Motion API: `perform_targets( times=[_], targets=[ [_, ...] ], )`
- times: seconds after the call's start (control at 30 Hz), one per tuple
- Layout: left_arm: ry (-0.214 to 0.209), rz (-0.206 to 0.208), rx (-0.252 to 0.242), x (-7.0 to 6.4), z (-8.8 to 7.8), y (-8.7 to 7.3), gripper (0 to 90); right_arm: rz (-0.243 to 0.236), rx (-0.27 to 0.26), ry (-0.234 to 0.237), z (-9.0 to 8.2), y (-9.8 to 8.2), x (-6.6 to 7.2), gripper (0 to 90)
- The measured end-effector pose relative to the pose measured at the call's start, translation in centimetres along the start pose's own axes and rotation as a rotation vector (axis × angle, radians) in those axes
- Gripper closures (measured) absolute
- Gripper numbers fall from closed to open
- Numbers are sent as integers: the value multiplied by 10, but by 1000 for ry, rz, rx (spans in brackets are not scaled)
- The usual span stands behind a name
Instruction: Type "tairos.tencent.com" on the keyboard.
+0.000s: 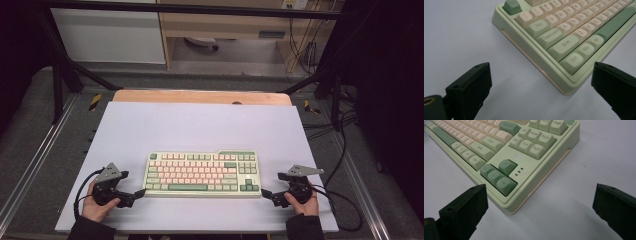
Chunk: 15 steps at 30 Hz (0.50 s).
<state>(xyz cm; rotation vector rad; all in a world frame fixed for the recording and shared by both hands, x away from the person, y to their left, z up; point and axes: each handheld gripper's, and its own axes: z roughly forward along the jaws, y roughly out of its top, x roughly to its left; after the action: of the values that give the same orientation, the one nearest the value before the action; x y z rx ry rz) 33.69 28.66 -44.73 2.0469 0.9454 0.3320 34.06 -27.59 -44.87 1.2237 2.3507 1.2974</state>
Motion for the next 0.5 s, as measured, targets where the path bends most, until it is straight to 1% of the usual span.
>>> perform_targets(
  times=[0.13,0.27,0.37,0.5],
  targets=[
    [-2,-2,-1,0,0,0,29,0,8,-1,0,0,1,5],
    [-3,0,-1,-1,0,1,29,3,1,-1,0,0,1,5],
    [-2,4,-3,-2,-1,2,32,0,9,-2,0,0,1,5],
    [-2,5,-9,-3,-2,2,32,-2,6,-5,1,-1,1,5]
  ],
)
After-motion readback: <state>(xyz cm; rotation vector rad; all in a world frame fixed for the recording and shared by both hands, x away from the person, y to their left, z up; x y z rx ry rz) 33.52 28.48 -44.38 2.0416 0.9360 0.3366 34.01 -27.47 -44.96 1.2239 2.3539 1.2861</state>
